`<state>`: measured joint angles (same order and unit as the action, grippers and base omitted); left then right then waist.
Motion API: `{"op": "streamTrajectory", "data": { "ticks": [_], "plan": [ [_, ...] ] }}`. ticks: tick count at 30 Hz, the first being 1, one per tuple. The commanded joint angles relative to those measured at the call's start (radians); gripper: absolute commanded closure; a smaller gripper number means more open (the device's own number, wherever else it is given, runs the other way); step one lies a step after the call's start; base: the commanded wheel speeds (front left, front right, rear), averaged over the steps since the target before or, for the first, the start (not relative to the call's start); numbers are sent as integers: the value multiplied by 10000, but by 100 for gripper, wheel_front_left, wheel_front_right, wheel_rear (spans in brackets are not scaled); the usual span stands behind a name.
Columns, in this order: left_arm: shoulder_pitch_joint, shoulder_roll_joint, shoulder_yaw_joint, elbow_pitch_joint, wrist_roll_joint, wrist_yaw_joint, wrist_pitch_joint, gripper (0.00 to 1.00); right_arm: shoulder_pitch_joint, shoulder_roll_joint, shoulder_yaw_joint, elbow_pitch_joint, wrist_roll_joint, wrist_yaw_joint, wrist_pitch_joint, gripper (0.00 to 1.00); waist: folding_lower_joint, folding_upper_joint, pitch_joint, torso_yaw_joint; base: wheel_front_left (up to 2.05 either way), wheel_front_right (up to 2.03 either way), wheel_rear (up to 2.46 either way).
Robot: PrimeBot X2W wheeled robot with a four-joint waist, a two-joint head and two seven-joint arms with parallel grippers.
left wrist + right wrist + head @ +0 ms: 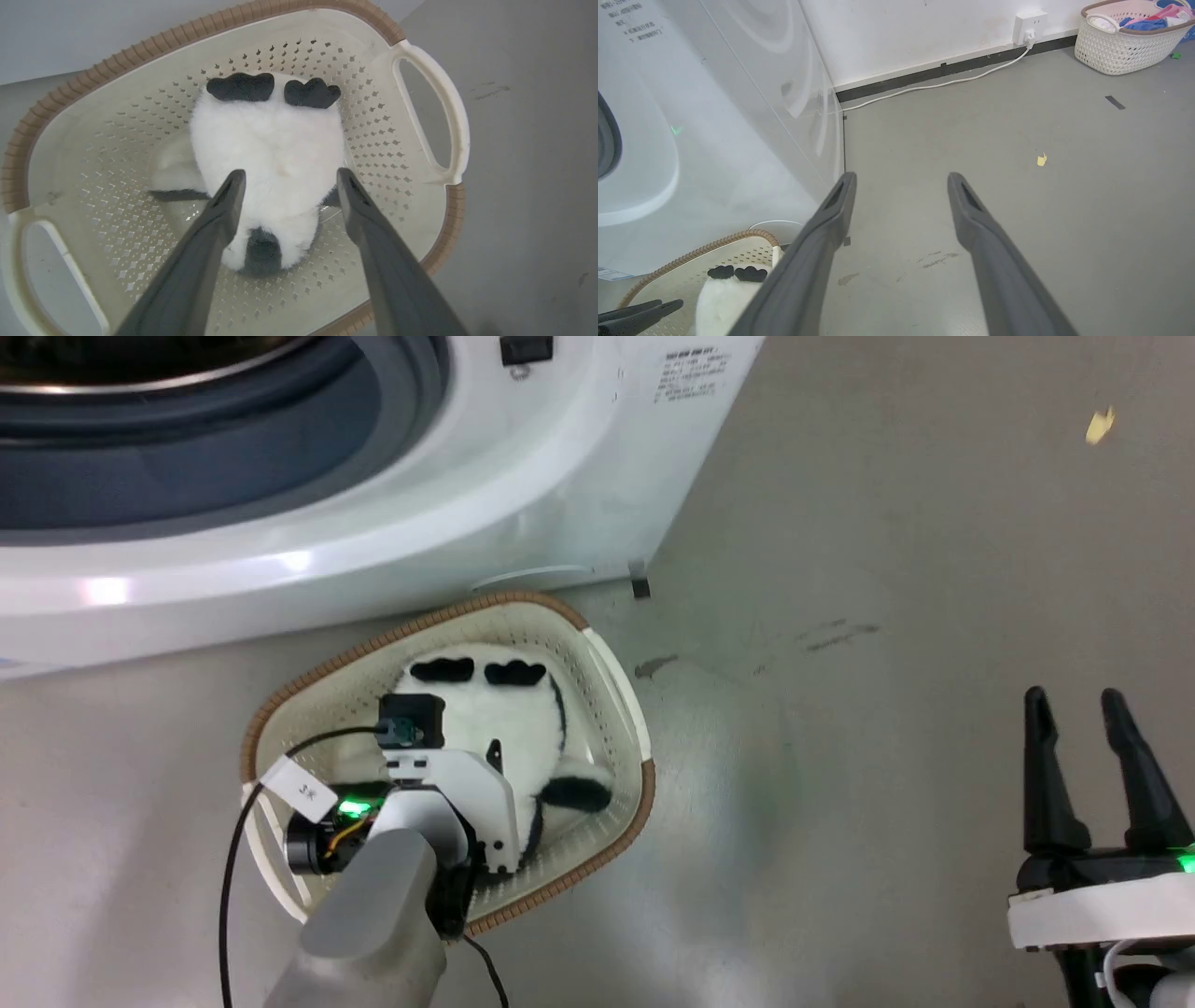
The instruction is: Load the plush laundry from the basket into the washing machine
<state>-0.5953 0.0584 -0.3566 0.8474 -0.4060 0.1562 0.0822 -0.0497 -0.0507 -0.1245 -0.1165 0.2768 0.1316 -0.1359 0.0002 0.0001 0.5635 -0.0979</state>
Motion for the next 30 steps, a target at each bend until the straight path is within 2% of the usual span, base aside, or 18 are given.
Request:
{"op": "streamTrajectory", "data": {
  "ticks": [1,13,30],
  "plan": [
    [-349,122,-132,293,-142,76,-71,0,-190,4,-73,-134,141,-7,-124,0,-2,-1,326,-30,0,0,0],
    [-1695,367,-624,1567,-761,182,-425,0,-260,4,-383,-736,552,-8,-179,0,-2,-1,1794,-62,0,0,0],
    [-3352,265,-1370,3365,-1689,431,-1480,0,-194,-25,-837,-1694,1040,-9,-248,0,-2,-1,3510,-174,0,0,0]
  ]
}}
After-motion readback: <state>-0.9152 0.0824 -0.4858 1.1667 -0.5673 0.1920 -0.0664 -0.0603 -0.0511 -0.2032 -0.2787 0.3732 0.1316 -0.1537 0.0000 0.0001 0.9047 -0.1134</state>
